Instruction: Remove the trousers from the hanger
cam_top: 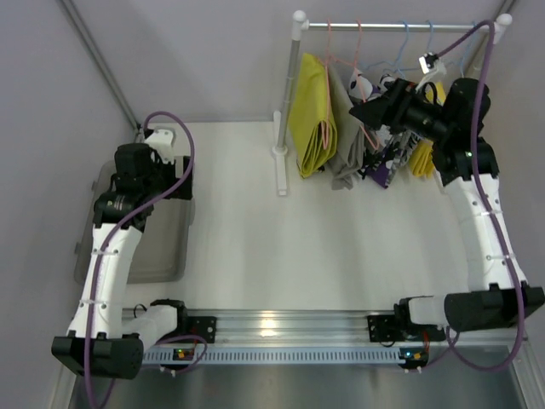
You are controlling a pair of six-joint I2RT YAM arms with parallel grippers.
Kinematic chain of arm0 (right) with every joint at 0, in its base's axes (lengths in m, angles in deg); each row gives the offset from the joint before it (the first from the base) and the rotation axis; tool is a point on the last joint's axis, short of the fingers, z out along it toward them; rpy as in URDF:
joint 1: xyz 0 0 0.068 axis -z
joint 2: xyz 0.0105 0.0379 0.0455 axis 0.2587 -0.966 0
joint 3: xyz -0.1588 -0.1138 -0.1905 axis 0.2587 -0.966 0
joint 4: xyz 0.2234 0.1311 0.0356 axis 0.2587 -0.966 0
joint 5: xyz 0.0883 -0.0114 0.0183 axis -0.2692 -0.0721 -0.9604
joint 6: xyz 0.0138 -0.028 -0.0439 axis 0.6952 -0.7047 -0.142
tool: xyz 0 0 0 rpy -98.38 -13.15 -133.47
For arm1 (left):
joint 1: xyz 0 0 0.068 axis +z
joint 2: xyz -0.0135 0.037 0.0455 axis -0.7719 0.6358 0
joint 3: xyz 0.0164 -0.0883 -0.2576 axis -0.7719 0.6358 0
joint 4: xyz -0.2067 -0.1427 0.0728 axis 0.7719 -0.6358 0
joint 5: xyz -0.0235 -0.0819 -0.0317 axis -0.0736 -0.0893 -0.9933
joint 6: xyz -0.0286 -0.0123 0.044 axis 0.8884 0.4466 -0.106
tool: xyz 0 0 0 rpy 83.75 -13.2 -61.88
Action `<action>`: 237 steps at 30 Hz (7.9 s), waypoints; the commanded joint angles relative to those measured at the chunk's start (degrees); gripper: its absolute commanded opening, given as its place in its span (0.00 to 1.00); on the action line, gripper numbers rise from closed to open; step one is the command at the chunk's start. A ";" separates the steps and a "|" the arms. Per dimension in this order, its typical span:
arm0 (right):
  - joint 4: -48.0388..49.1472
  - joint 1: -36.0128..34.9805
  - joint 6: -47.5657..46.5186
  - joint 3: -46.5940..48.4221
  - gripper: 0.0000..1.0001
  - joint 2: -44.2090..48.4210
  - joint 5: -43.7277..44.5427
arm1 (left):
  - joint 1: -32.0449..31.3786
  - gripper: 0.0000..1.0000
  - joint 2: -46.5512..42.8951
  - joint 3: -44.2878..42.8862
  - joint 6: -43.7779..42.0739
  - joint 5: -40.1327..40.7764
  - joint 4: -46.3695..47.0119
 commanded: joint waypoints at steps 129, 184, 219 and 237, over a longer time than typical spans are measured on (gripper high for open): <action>32.26 -12.60 42.76 4.66 0.00 -3.86 4.38 | -53.31 0.65 25.22 -3.38 -3.97 16.91 81.67; 32.17 -13.30 43.03 6.86 0.00 -5.00 3.23 | -49.53 0.70 28.83 -4.35 -4.68 16.75 81.67; 24.71 -12.07 34.34 -2.89 0.00 -0.52 4.37 | -47.07 0.00 25.24 -10.41 -5.21 15.61 74.57; 7.92 -12.34 12.63 -12.47 0.00 -0.70 14.21 | -47.07 0.00 15.74 -28.24 3.41 10.41 58.20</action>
